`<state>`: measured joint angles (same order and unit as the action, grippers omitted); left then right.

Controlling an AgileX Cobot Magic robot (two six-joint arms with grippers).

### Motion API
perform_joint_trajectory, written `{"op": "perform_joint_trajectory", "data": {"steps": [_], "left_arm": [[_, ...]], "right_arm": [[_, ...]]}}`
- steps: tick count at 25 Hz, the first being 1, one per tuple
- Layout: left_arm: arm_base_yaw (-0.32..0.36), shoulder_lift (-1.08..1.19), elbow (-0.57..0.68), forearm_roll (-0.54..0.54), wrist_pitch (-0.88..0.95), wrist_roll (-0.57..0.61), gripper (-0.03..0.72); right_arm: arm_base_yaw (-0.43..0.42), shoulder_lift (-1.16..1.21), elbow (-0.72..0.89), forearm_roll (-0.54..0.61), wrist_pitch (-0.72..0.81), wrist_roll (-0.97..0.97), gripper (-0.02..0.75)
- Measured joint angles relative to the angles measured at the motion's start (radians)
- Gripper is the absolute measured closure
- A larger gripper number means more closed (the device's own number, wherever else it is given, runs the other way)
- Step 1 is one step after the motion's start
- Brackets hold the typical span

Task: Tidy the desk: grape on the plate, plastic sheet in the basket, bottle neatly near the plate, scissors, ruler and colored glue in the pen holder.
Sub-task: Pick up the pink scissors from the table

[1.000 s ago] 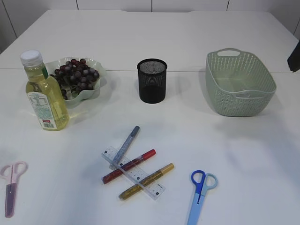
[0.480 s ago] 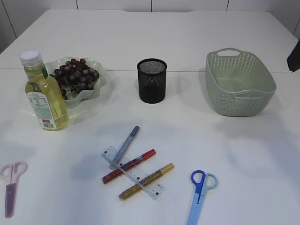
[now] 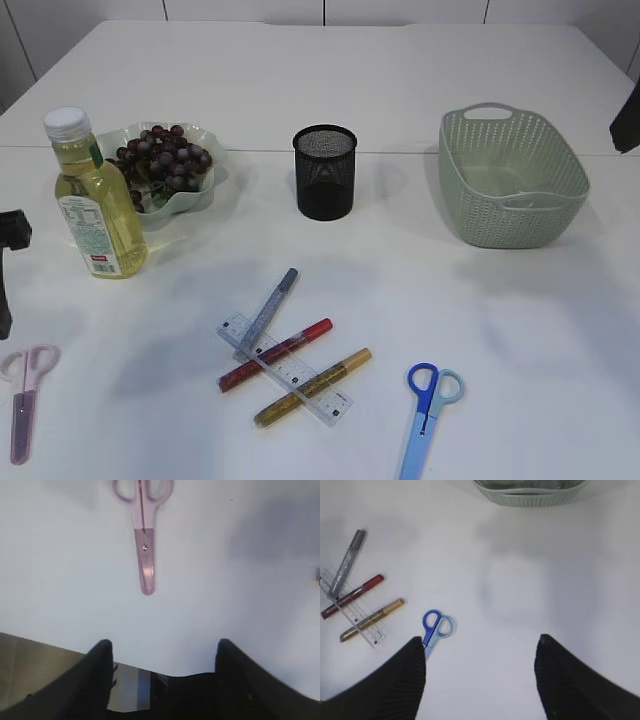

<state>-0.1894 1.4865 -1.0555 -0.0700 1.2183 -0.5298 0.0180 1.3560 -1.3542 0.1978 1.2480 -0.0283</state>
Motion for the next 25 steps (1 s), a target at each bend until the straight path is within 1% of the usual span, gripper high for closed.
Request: {"op": "perform_joint_trajectory", "data": {"steps": [3, 7, 12, 19, 25], "left_arm": [[0.0, 0.001, 0.044, 0.015, -0.002, -0.036, 0.22], [0.0, 0.03, 0.09, 0.029, -0.031, -0.047, 0.22], [0.002, 0.062, 0.092, 0.07, -0.103, -0.049, 0.22], [0.054, 0.126, 0.092, 0.08, -0.126, -0.05, 0.221], [0.056, 0.172, 0.092, 0.076, -0.164, -0.052, 0.237]], "right_arm": [[0.0, 0.0, 0.0, 0.0, 0.0, 0.0, 0.207], [0.0, 0.0, 0.0, 0.0, 0.0, 0.0, 0.207], [0.0, 0.0, 0.0, 0.0, 0.0, 0.0, 0.207], [0.0, 0.0, 0.0, 0.0, 0.0, 0.0, 0.207], [0.0, 0.0, 0.0, 0.0, 0.0, 0.0, 0.207]]}}
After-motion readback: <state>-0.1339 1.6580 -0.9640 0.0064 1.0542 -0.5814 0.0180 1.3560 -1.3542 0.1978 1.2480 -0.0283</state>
